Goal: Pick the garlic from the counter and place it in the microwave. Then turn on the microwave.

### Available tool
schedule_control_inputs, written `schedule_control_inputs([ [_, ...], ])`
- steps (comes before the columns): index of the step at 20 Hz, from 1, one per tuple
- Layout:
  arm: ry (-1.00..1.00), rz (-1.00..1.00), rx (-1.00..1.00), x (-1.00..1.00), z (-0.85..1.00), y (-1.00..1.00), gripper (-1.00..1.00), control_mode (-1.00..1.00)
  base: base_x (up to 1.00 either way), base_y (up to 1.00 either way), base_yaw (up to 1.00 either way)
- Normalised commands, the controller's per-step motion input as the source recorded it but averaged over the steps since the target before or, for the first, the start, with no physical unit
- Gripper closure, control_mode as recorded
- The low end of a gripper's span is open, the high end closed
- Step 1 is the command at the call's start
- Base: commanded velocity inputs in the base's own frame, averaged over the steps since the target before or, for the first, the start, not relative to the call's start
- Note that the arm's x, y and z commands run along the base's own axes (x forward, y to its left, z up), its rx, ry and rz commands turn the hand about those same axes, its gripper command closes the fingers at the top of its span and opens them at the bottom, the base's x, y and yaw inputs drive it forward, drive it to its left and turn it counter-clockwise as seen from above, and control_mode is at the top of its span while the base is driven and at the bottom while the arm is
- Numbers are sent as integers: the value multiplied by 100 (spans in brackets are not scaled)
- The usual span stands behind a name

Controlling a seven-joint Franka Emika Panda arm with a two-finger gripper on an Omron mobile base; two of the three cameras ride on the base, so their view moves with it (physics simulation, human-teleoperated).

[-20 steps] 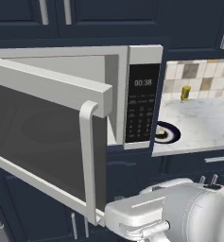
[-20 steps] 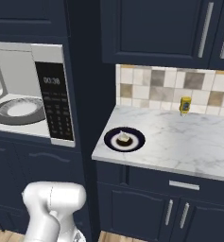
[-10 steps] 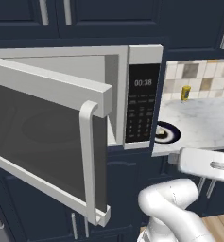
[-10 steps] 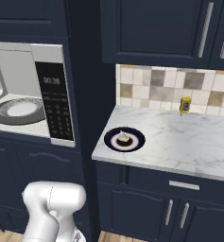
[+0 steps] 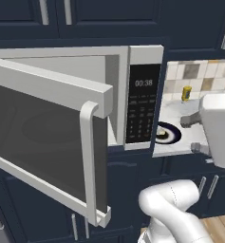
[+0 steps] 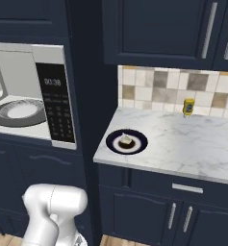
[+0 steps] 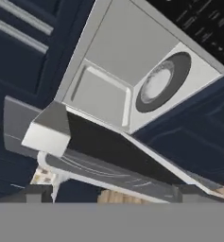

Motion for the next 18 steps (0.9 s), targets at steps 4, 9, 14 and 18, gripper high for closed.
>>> schedule_control_inputs([
  [4,36,8,40,89,-2,0,-100,-100,0,0,0],
  [9,36,10,31,66,-22,31,-100,-100,0,0,0],
  [14,27,10,21,34,-34,51,-100,-100,0,0,0],
  [18,20,12,8,39,-22,59,-100,-100,0,0,0],
])
